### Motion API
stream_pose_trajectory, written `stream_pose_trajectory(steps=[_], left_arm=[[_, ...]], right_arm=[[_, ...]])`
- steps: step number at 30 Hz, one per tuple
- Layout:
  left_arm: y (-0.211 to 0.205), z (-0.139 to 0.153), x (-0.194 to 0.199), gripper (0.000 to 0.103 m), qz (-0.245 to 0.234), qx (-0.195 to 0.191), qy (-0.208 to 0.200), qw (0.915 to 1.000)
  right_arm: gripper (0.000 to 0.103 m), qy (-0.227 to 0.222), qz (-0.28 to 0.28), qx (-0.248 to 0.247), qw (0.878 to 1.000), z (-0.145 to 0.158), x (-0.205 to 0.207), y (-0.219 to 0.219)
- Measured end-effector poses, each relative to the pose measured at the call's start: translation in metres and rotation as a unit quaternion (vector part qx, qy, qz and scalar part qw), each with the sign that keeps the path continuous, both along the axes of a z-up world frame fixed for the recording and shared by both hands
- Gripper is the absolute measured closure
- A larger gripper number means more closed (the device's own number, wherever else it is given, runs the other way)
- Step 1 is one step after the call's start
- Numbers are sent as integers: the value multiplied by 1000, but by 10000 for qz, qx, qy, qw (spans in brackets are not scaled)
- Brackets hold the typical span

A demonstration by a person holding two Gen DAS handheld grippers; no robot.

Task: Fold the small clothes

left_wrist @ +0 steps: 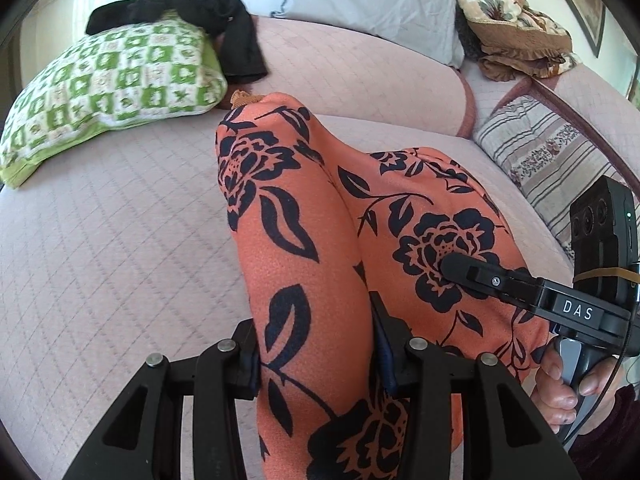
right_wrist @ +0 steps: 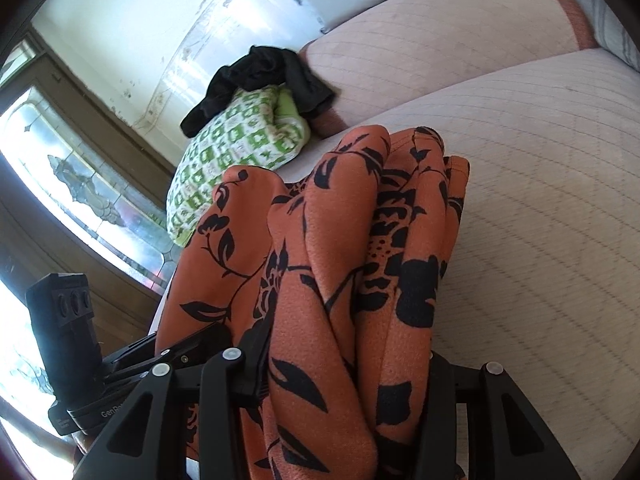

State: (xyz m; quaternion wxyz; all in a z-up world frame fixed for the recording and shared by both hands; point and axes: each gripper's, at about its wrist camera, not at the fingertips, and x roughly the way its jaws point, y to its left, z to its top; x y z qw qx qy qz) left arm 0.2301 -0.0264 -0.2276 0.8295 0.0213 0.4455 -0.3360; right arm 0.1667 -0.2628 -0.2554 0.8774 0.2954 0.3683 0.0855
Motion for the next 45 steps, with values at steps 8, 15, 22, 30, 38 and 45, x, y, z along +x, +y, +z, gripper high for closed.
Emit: stream_pose_trajectory(steps=[8, 15, 22, 30, 38, 45], left_arm=[[16, -8, -2, 58, 124, 204, -63, 9997], [24, -9, 0, 58, 252, 199, -19, 9995], [19, -9, 3, 58, 241, 228, 19, 9994], [13, -15, 10, 58, 240, 300, 110, 9992], [12, -14, 10, 58, 300, 346, 139, 9989], [11, -15, 9, 58, 332, 411, 177, 9984]], right_arm=[[57, -26, 104, -177, 9998, -5, -3, 30], [57, -69, 98, -150, 9998, -6, -4, 37], [57, -69, 96, -140, 9998, -4, -6, 37], [57, 68, 111, -153, 9998, -5, -1, 37], [57, 94, 117, -154, 9998, -6, 2, 38], [57, 146, 128, -133, 9997, -9, 4, 39]])
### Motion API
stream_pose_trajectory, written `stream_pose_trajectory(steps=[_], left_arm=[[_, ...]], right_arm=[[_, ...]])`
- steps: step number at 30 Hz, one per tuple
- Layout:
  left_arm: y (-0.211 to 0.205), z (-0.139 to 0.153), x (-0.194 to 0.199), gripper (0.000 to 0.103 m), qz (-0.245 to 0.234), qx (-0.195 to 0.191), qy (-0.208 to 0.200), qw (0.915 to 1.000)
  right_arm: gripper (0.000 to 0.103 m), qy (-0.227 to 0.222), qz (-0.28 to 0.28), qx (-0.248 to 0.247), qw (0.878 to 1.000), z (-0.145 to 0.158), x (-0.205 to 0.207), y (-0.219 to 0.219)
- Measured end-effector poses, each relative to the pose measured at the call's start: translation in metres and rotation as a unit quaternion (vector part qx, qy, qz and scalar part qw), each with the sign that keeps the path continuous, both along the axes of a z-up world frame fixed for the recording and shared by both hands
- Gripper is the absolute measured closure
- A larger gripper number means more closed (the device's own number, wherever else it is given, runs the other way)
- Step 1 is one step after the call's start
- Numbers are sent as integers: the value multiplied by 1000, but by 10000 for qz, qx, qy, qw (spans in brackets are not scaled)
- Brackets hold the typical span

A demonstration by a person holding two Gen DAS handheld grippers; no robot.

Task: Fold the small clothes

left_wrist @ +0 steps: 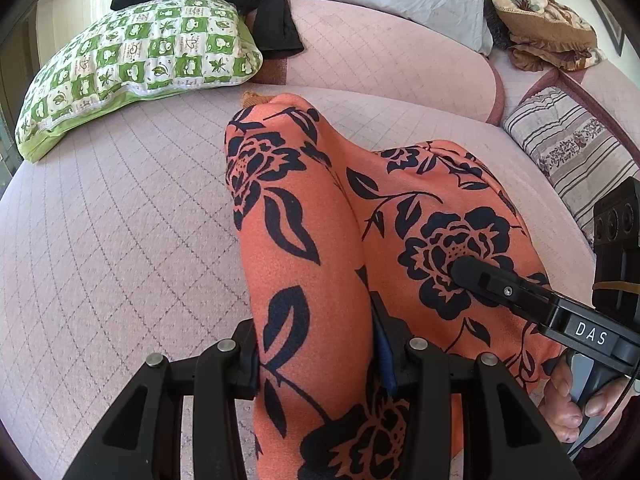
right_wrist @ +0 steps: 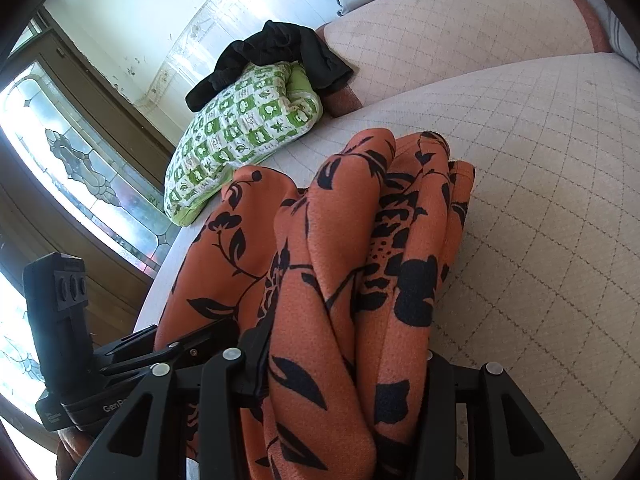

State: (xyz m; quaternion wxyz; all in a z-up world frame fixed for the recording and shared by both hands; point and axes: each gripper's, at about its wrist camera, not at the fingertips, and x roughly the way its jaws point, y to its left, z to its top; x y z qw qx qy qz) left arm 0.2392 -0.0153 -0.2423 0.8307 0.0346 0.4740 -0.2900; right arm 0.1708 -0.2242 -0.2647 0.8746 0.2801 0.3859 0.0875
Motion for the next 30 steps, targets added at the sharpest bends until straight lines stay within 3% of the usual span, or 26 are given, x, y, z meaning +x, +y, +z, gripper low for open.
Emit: stream_pose_trajectory(steps=[12, 16, 21, 25, 30], left_arm=[[1, 1, 2, 56, 54, 43, 93, 9999], [-2, -2, 6, 49, 125, 163, 131, 9997], [-1, -7, 11, 41, 170, 207, 200, 9994], [-2, -12, 13, 27, 206, 388, 78, 9990], [3, -19, 22, 20, 289, 288, 307, 9987]], right_arm=[[57, 89, -19, 11, 10000, -8, 5, 3], [57, 168, -56, 9, 9998, -11, 9, 2], [49, 380, -136, -67, 9992, -17, 12, 2], [44, 498, -182, -125, 9985, -19, 12, 2], [39, 593, -204, -101, 9980, -22, 12, 0]])
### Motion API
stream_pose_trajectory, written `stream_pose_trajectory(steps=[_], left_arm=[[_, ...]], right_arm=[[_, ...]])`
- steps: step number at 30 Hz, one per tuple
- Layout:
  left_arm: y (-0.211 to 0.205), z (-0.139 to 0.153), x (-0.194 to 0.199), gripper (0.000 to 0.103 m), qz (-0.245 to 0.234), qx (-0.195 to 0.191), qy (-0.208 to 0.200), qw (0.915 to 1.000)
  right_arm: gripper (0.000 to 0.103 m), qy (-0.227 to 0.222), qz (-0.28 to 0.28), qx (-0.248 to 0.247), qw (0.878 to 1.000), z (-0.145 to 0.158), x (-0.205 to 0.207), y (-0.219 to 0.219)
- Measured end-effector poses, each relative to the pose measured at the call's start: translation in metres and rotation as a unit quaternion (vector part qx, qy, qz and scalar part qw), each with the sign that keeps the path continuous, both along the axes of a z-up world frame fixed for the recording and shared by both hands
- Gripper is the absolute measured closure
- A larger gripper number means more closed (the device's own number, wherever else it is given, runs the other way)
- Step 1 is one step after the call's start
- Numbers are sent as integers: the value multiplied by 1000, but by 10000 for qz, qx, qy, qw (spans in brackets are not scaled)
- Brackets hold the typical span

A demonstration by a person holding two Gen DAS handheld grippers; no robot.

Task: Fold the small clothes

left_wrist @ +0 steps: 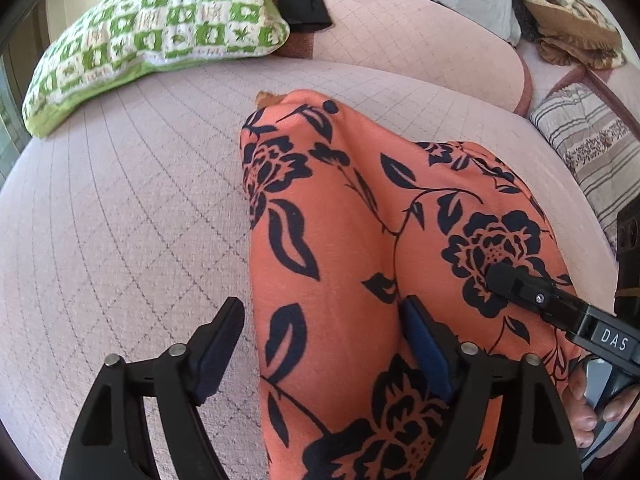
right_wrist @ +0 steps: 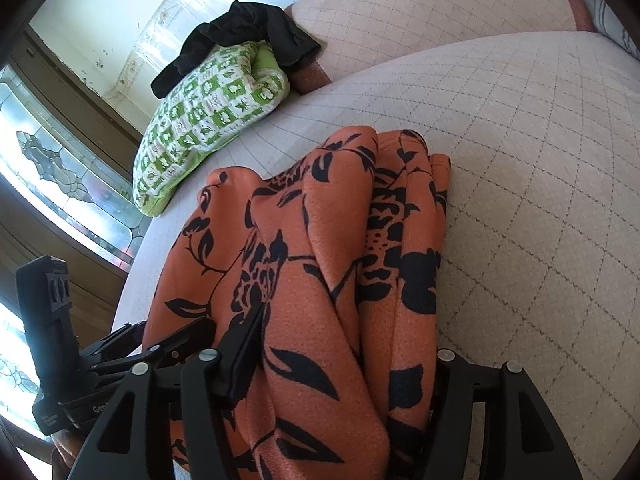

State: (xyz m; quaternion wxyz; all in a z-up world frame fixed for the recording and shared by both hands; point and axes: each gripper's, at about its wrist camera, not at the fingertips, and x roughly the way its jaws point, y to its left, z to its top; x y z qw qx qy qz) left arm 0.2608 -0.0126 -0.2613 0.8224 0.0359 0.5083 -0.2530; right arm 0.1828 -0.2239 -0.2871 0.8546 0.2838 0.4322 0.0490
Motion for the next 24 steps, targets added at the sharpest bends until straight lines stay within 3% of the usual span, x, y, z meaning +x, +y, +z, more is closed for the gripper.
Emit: stream_pose_trajectory(steps=[11, 24], left_arm=[[12, -12, 9, 8, 181, -63, 191, 9996], [-4, -21, -7, 0, 532, 314, -296, 9976]], right_arm=[[31, 96, -21, -16, 10000, -5, -1, -6], [26, 53, 40, -189, 9998, -8, -19, -10]])
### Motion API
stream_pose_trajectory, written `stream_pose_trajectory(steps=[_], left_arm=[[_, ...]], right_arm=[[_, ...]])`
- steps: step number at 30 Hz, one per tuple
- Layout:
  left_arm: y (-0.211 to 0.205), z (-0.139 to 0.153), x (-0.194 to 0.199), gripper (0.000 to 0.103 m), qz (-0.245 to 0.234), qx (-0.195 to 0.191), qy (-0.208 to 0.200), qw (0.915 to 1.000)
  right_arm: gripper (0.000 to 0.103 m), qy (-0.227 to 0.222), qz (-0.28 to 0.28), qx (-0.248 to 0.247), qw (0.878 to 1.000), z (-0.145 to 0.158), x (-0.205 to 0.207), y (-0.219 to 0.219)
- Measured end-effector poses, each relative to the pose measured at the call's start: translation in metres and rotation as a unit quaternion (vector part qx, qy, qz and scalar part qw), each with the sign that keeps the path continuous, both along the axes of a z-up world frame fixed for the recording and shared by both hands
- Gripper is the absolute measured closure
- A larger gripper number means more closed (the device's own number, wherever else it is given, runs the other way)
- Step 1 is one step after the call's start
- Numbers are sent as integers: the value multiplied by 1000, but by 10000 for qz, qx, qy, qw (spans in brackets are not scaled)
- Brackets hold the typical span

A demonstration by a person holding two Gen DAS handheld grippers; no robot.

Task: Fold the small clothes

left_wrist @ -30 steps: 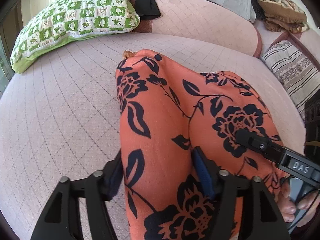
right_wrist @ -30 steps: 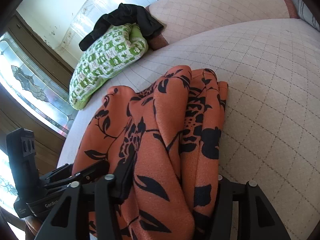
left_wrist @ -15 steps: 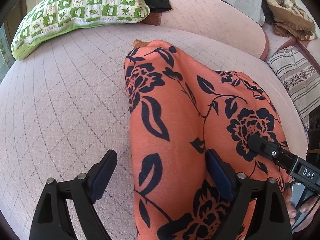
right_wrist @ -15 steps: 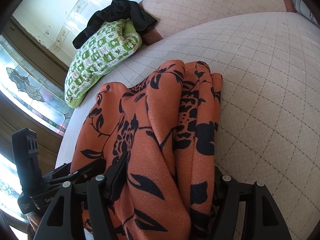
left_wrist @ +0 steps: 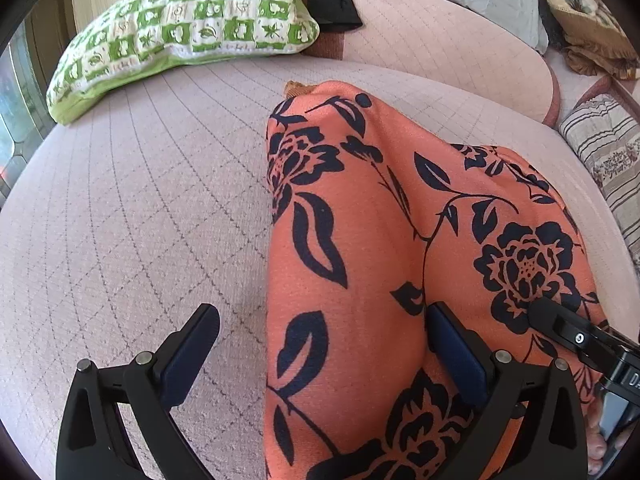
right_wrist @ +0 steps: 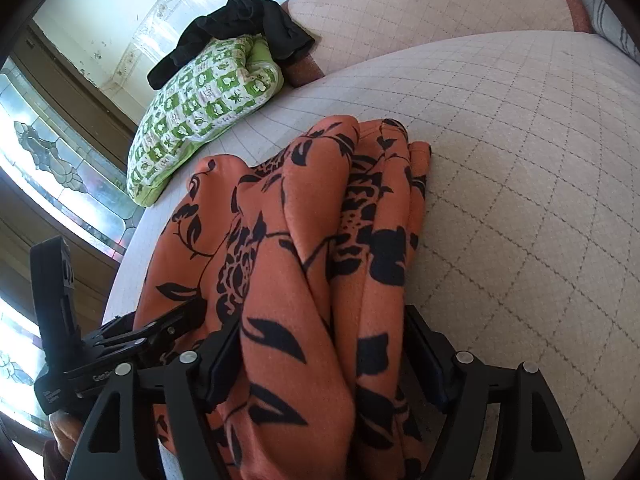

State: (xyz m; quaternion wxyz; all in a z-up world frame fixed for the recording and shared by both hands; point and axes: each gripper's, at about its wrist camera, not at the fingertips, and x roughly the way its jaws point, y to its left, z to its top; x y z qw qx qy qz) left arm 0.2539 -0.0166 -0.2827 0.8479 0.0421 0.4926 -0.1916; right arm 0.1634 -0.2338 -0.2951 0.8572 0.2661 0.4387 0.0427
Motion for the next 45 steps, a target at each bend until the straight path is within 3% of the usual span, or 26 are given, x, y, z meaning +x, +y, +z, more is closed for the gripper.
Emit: stream_pose_trajectory(steps=[5, 10, 14, 17, 18, 20, 23, 25, 27, 29, 32, 36, 40, 43, 45], left_arm=[[-2, -5, -14, 0, 72, -80, -32, 9999], [8, -3, -19, 0, 289, -236, 308, 9988], [32, 9, -37, 0, 677, -451, 596, 9949], [42, 31, -67, 0, 753, -362, 134, 9964], [44, 40, -80, 0, 712, -286, -89, 9970], [45, 50, -98, 0, 695, -184, -328, 9969], [47, 54, -115, 0, 715, -71, -524, 9960], [45, 46, -106, 0, 707, 205, -359, 9966], [37, 19, -95, 0, 656, 709, 115, 9953], [43, 12, -92, 0, 721, 407, 328, 9960], [47, 22, -87, 0, 720, 322, 387, 9961], [42, 69, -75, 0, 426, 252, -257, 9984], [27, 98, -40, 0, 313, 464, -683, 9961], [10, 100, -3, 0, 341, 657, -773, 9943], [0, 93, 21, 0, 335, 665, -591, 9955]], right_arm=[[25, -28, 72, -103, 9999, 0, -5, 2], [25, -66, 52, -284, 9996, 7, -13, 3], [24, -629, -112, -853, 9943, 38, -31, 4], [25, -1175, -404, -688, 9899, 61, -45, -9], [27, -1354, -479, -577, 9879, 67, -49, -14], [48, -1681, -428, -382, 9841, 77, -56, -18], [65, -1838, -7, -350, 9823, 85, -58, -6], [65, -1719, 320, -232, 9843, 83, -54, 4], [65, -1177, 587, -241, 9910, 70, -43, 15], [66, -434, 627, -589, 9953, 44, -30, 21], [67, -458, 522, -431, 9967, 48, -29, 13], [67, -601, 306, 88, 9977, 52, -27, -5], [66, -919, 228, 235, 9952, 64, -10, -13], [66, -945, 250, 508, 9939, 64, 8, -17], [66, -977, 270, 795, 9917, 63, 17, -20]])
